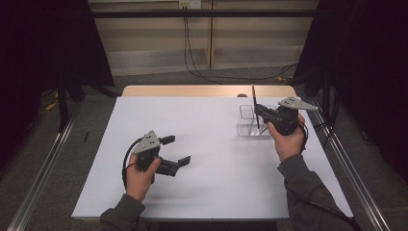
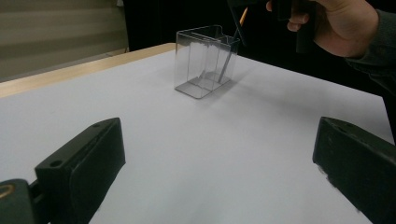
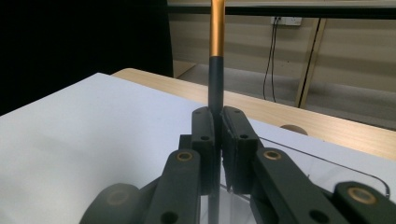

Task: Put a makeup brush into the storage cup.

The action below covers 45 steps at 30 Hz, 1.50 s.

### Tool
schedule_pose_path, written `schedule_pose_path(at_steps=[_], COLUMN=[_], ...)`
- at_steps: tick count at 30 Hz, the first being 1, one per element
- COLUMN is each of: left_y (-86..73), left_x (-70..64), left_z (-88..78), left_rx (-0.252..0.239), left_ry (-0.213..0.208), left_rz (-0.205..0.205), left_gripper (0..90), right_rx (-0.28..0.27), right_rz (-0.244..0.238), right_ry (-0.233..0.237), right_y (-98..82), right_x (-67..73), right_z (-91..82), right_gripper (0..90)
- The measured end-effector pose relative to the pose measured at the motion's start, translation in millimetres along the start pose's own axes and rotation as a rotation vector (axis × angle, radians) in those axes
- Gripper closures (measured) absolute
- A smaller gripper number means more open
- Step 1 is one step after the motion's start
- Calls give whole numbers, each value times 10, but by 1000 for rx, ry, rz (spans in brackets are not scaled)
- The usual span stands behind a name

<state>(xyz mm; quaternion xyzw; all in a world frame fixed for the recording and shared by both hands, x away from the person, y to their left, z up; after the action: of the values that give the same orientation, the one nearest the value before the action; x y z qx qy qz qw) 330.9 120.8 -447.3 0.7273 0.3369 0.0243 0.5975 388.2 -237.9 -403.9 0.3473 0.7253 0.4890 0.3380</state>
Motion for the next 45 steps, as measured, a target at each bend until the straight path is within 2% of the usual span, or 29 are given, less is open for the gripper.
schedule_pose_path(at_steps=[18,45], left_y=[0,-14], left_x=[6,15], left_z=[2,14], left_rx=[0,5], left_ry=[2,0], left_rz=[0,-4], left_gripper=[21,21], right_rx=[-7,-16], right_rz=[8,13], right_ry=[-37,-64], right_y=[-1,21], right_x=[-141,-316], right_z=[-43,-43], right_gripper=[842,842])
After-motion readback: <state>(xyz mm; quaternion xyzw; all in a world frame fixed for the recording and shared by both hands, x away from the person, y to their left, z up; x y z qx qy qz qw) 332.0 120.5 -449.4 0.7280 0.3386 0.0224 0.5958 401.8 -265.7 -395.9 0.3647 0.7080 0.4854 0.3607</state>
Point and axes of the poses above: each handheld gripper's, and its own axes: z roughly forward along the jaws, y roughly out of its top, x roughly to its left, the point moved 4 cm from there along z, roughly forward along the jaws, and after that the axes turned 15 degrees about -z, right-handed, at the moved point
